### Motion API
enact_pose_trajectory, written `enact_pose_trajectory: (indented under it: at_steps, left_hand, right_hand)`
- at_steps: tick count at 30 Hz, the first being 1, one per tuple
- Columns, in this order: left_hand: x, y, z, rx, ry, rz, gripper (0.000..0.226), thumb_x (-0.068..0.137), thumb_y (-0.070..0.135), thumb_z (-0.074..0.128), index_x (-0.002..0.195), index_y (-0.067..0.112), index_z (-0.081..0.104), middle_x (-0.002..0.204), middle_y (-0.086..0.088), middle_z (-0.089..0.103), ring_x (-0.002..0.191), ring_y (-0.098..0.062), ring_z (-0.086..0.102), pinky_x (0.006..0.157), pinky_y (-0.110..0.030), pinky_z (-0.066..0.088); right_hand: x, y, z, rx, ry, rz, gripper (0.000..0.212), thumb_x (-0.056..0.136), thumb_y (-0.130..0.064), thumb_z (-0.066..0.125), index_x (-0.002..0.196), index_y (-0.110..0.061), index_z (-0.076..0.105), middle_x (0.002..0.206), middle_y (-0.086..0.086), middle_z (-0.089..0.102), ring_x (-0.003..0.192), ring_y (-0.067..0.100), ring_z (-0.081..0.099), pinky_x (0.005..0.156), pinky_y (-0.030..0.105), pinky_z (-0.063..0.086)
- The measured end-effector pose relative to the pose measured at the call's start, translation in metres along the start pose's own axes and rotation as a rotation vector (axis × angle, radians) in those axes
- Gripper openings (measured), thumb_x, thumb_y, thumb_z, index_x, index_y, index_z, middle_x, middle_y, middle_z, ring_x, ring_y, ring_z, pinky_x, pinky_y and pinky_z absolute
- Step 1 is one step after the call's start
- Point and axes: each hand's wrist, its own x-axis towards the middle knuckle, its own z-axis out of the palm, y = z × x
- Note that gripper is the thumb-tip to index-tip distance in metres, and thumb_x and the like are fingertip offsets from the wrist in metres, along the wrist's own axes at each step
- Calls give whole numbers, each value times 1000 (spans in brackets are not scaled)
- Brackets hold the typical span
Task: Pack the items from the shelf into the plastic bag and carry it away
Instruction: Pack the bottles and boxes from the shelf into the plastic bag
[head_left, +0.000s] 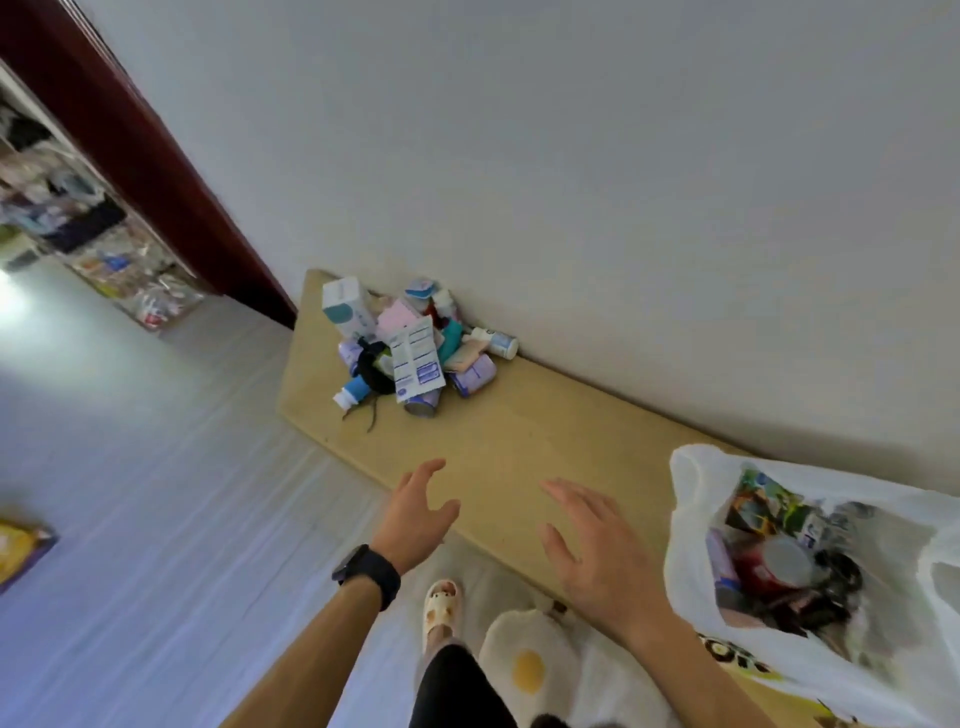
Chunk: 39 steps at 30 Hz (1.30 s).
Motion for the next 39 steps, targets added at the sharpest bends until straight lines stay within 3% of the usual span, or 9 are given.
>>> enact_pose_trajectory:
  at_steps: [4,7,15,23,27,29,31,34,39]
  left_hand:
    - [43,-43,-36,-20,-6,-99,56,92,27,62,143,26,40,141,-6,45,100,-12,50,90,-25,38]
    - [93,-68,-61,-19,-38,-131,57,91,28,62,143,28,39,144,-6,44,122,-22,49,98,-32,40]
    - [247,-118,-107,72,-194,-147,62,90,27,62,145,20,36,141,-5,42,116,-20,51,85,-24,39]
    - [336,-117,-76,-180,-344,-387,101,79,39,78,152,10,14,151,-11,40,133,-29,45,105,-37,42]
    - [339,-113,-49,-310,-309,-389,97,71,20,87,140,8,19,122,-3,56,105,-21,57,86,-29,39]
    - [339,-111,-36,-395,-311,-364,87,68,9,87,127,12,24,106,1,61,86,-12,61,81,-30,43]
    - [343,-115,-18,-436,-230,-363,96,58,28,91,125,18,23,107,0,63,91,-18,64,82,-37,50]
    - [359,-140,20,-454,-123,-407,106,46,56,88,125,25,24,116,1,61,102,-30,65,85,-49,55]
    - [343,-95,-25,-479,-270,-429,77,67,18,83,111,23,20,99,3,64,84,-17,67,82,-35,55]
  right_hand:
    - [48,-19,35,-11,-83,71,50,87,-32,54,136,-22,55,135,-6,58,125,15,50,106,22,35]
    - [98,-30,67,4,-140,158,52,89,-34,54,140,-24,51,138,-7,56,128,15,47,107,23,33]
    - [249,-45,172,75,-336,549,63,92,-35,57,149,-18,34,150,5,42,134,22,44,109,32,35]
    - [345,-2,196,-50,-200,839,80,77,-31,71,143,-9,33,152,16,29,136,36,35,108,39,35]
    - [373,20,205,-57,-168,805,102,66,-47,77,146,-11,26,149,11,28,136,34,32,107,41,31]
    - [382,32,215,-99,-185,796,111,60,-66,64,149,-15,23,151,8,26,137,32,31,107,42,32]
    - [385,43,226,-150,-202,803,113,59,-74,50,151,-16,21,150,7,28,134,32,34,105,44,37]
    - [379,34,224,-147,-142,810,92,67,-58,68,136,-8,34,128,11,44,115,34,46,91,41,41]
    - [333,28,219,-6,-64,963,86,56,-42,84,123,-9,42,116,5,47,103,26,51,84,36,46]
